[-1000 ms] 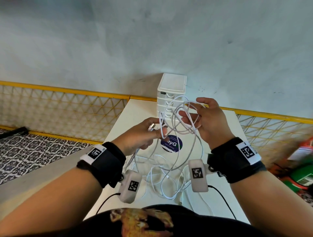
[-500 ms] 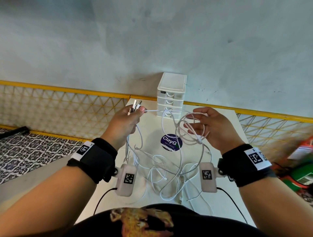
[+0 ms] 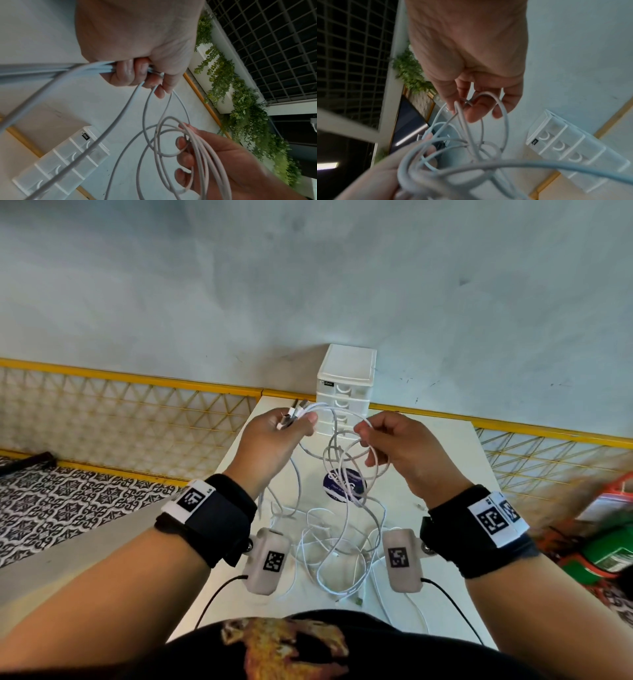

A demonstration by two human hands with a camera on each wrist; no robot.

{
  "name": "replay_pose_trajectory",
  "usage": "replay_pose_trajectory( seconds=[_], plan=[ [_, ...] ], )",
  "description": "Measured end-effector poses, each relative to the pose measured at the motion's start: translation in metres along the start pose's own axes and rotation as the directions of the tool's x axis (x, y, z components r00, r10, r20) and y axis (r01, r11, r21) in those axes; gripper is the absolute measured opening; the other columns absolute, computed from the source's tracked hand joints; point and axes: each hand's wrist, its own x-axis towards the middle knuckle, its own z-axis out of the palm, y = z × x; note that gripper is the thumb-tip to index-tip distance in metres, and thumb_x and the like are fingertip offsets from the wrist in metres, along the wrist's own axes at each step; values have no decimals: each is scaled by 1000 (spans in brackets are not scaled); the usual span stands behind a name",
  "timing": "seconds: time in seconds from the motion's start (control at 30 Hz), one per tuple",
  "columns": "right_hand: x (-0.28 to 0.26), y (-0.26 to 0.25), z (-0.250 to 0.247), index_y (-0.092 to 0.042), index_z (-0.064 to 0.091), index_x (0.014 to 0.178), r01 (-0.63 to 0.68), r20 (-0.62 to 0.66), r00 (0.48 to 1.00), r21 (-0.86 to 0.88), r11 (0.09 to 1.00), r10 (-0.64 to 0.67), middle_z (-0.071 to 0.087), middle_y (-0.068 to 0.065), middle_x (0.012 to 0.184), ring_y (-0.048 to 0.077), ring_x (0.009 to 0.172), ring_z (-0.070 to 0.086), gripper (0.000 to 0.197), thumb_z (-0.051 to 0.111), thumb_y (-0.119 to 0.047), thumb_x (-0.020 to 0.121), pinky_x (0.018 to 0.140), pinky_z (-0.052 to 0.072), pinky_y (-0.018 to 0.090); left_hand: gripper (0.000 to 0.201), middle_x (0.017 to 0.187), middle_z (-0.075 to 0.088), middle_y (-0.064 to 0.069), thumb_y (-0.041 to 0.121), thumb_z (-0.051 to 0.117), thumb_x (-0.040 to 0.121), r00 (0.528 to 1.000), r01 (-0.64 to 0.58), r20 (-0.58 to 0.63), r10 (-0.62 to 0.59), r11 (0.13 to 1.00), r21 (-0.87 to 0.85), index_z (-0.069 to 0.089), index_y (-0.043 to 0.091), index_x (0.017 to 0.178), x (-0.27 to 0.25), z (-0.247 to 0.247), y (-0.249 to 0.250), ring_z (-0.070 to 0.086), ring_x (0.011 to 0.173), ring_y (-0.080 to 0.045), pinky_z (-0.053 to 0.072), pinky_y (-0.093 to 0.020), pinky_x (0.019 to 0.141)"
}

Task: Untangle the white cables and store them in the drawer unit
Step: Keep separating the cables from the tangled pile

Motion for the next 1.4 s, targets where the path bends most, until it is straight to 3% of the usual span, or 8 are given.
replay_pose_trajectory(
  seconds=[0.13, 0.3, 0.4, 0.57, 0.73, 0.97, 1.17, 1.4],
  plan=[
    [1, 2, -5, -11, 63, 82, 86, -104, 984, -439, 894, -146, 57, -6, 75, 0, 61, 51, 20, 59, -27, 93, 60, 36, 6, 21, 88, 71, -5, 41, 71, 84, 999, -9, -37, 9, 1000, 2, 68, 33, 65, 5, -8, -6, 62, 83, -17, 44, -32, 82],
    [2, 7, -6, -15, 55, 87, -1, -51, 999, -335, 942, -18, 66, 3, 81, 10, 50, 58, 15, 50, -27, 96, 62, 45, 25, 15, 98, 72, 0, 40, 68, 88, 999, -17, -36, 18, 1000, 10, 68, 28, 80, 6, -8, -9, 64, 95, -12, 44, -27, 85],
    [1, 3, -3, -12, 54, 89, 2, -40, 999, -248, 969, -13, 65, -3, 76, 11, 47, 53, 15, 49, -24, 97, 55, 44, 21, 20, 91, 72, 6, 41, 61, 92, 1000, -17, 17, 17, 1000, 15, 67, 26, 81, 4, -8, -8, 57, 70, 7, 40, -25, 72],
    [7, -9, 10, -8, 48, 86, 15, -25, 1000, 54, 998, -13, 61, 11, 78, 28, 53, 63, 13, 47, -12, 99, 54, 53, 36, 25, 69, 67, 16, 51, 61, 88, 978, 43, 202, -55, 997, 63, 57, 27, 86, -5, 2, -7, 46, 42, 8, 33, -26, 55],
    [12, -22, 22, -8, 45, 90, 44, 66, 996, 154, 987, -55, 64, 14, 86, 30, 65, 69, 11, 47, -14, 100, 65, 58, 42, 26, 74, 66, 22, 40, 78, 79, 934, 51, 351, -60, 998, 37, 58, 31, 93, -8, 16, -12, 57, 61, 14, 47, -12, 63],
    [12, -10, 12, -21, 57, 102, 93, 70, 993, 4, 996, -93, 72, -5, 98, 15, 85, 71, 9, 51, -17, 98, 70, 50, 29, 17, 88, 70, 6, 26, 68, 80, 994, 70, 87, -73, 997, 34, 57, 24, 93, 2, 15, -22, 60, 71, -10, 44, -28, 64],
    [1, 52, -36, -30, 62, 95, -63, -216, 975, -62, 996, 48, 72, -6, 92, 15, 85, 70, 13, 51, -25, 92, 73, 50, 32, 16, 97, 66, -8, 20, 62, 90, 998, 25, -56, -31, 995, -102, 48, 27, 88, 18, -4, -22, 52, 51, 5, 38, -12, 51],
    [-24, 123, -32, -29, 64, 94, -288, -91, 955, -84, 954, 281, 72, -3, 92, 18, 83, 68, 12, 55, -20, 95, 76, 47, 36, 16, 102, 70, -14, 20, 60, 90, 991, 40, -114, -65, 976, -213, 45, 26, 93, 24, -10, -29, 61, 66, 1, 37, -13, 52]
  ],
)
